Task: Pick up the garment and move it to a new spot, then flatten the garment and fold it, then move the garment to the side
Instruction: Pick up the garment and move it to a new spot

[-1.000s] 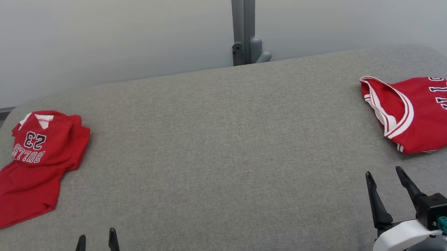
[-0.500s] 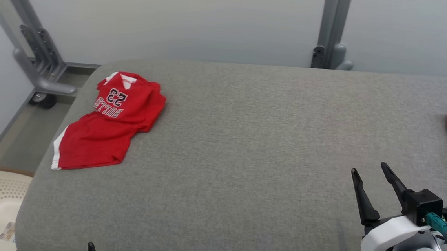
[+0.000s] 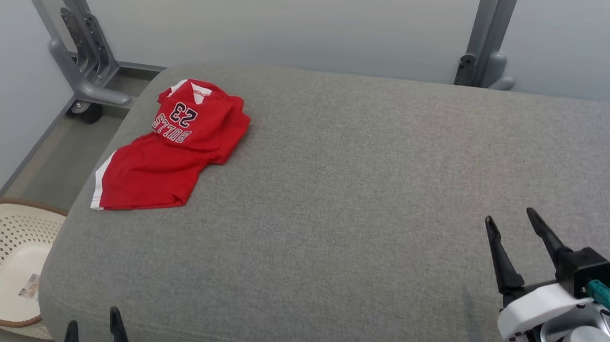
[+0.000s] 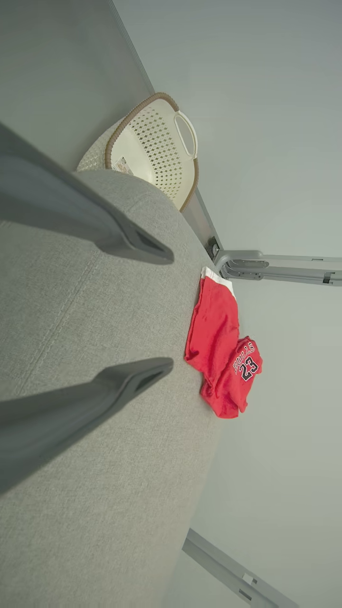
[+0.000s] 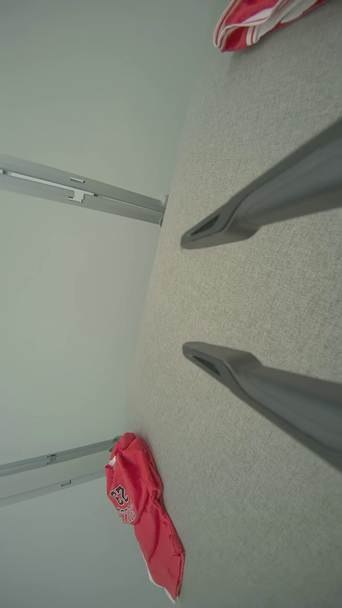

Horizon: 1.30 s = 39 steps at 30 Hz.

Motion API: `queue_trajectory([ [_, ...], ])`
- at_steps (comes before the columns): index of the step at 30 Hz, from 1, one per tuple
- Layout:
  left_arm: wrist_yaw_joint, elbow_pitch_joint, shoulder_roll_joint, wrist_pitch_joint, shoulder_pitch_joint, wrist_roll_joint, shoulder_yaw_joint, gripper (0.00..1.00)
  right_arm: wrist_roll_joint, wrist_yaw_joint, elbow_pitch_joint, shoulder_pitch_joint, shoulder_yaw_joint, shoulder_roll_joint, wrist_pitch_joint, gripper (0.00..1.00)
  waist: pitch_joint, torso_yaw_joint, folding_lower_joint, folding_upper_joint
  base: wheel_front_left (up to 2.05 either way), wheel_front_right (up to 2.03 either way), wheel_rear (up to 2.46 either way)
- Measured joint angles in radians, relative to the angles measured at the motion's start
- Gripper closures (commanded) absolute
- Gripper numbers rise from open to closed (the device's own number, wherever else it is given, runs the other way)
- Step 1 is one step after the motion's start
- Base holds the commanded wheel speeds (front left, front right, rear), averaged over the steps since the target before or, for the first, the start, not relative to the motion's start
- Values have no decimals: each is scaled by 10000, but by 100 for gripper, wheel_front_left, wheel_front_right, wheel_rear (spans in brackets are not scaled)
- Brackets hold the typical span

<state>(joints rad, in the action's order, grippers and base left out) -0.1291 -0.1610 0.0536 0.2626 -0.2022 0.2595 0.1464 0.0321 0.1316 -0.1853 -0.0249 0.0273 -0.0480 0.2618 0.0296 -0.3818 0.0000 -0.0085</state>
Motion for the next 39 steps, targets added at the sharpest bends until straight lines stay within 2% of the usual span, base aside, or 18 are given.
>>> queue_trajectory([
  [10, 0, -69, 153, 0, 3057, 600, -518, 0, -1337, 0, 752, 1685, 520, 8, 2, 0, -1823, 220, 0, 0, 0, 0, 0],
  [20, 0, -920, 1197, 0, 6212, 1505, -648, 0, -2054, 0, 1419, 2904, 848, -2, 8, 0, -4788, 578, 2, -1, 0, 0, 0],
  [23, 0, -1739, 1672, 0, 7053, 2052, -759, 0, -2107, 0, 1434, 3018, 771, -2, 8, 0, -5527, 725, 2, 0, 0, 0, 0],
  [24, 0, -2631, 1956, 0, 7617, 2677, -903, 0, -2107, 0, 1486, 3091, 686, -4, 12, 0, -5938, 842, 2, 0, 0, 0, 0],
  [28, -13, -4554, 2757, 0, 8630, 3551, -1442, 0, -2127, 0, 1745, 3312, 449, 10, 42, 0, -6502, 1180, 2, 0, 0, 0, 0],
  [32, -13, -6144, 3093, -109, 9409, 4383, -2259, 0, -2207, 2, 2008, 3396, 424, 36, 56, 0, -6797, 1607, 2, 0, 0, 0, 0],
  [35, -13, -6832, 3273, -109, 9795, 4859, -2817, 0, -2253, 2, 2174, 3385, 575, 36, 58, 0, -6983, 1842, 2, 0, 0, 0, 0],
  [36, -13, -7037, 3377, -63, 9874, 4941, -2963, 6, -2253, 2, 2213, 3374, 654, 33, 61, 0, -7029, 1907, 2, 0, 0, 0, 0],
  [37, -13, -7202, 3463, -54, 9952, 5032, -3087, 50, -2253, 2, 2236, 3364, 706, 31, 84, 0, -7061, 1965, 1, 0, 0, 0, 0],
  [39, -13, -7478, 3536, -10, 10076, 5338, -3300, 100, -2249, 2, 2245, 3319, 773, 25, 84, 0, -7079, 2051, 1, 0, 0, 0, 0],
])
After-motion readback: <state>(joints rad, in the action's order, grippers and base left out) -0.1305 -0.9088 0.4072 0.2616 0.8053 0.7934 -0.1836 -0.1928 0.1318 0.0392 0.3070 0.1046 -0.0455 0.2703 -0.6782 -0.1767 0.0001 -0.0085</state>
